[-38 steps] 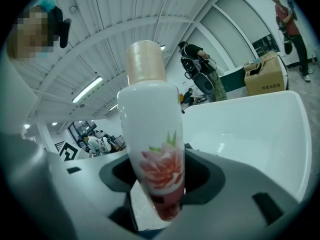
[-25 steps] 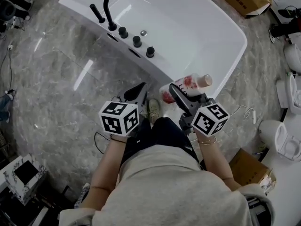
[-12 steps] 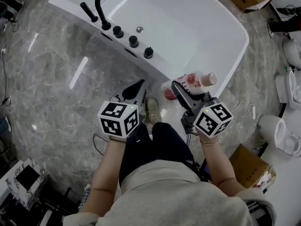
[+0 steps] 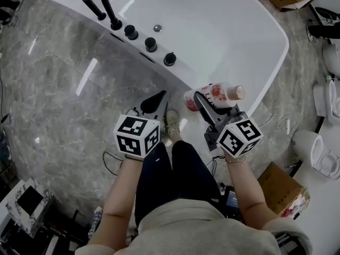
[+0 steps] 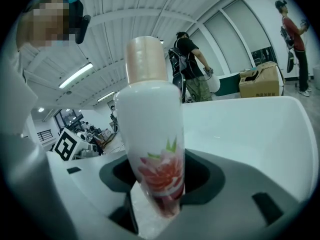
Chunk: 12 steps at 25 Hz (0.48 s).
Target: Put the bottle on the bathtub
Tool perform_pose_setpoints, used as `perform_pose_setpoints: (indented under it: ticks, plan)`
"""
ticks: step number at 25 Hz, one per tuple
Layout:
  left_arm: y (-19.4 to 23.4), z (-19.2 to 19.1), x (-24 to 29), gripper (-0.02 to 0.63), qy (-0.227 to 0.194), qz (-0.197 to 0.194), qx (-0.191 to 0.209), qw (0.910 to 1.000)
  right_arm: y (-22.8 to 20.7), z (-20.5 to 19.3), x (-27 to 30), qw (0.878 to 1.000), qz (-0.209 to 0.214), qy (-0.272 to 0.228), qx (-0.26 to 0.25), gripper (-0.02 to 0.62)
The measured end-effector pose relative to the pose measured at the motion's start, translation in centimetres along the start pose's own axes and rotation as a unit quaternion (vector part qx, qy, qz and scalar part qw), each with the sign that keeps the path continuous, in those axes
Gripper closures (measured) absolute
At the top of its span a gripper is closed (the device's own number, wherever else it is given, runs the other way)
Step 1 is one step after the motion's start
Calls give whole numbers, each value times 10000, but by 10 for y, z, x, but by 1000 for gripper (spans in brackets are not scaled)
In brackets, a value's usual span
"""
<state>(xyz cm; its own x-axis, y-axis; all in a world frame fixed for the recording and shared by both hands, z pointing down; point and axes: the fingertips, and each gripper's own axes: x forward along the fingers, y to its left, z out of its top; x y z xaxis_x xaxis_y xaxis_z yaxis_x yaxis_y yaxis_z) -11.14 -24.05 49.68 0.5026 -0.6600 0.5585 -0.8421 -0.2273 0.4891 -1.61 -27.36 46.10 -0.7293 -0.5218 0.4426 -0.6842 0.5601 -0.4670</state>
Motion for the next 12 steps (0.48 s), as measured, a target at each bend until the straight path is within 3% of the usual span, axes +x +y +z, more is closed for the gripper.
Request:
perform_pose_setpoints:
  ticks: [12]
  plan:
    - [34, -31, 40, 597, 6, -266, -96, 9996, -21, -58, 56, 9996, -27, 237, 136, 362]
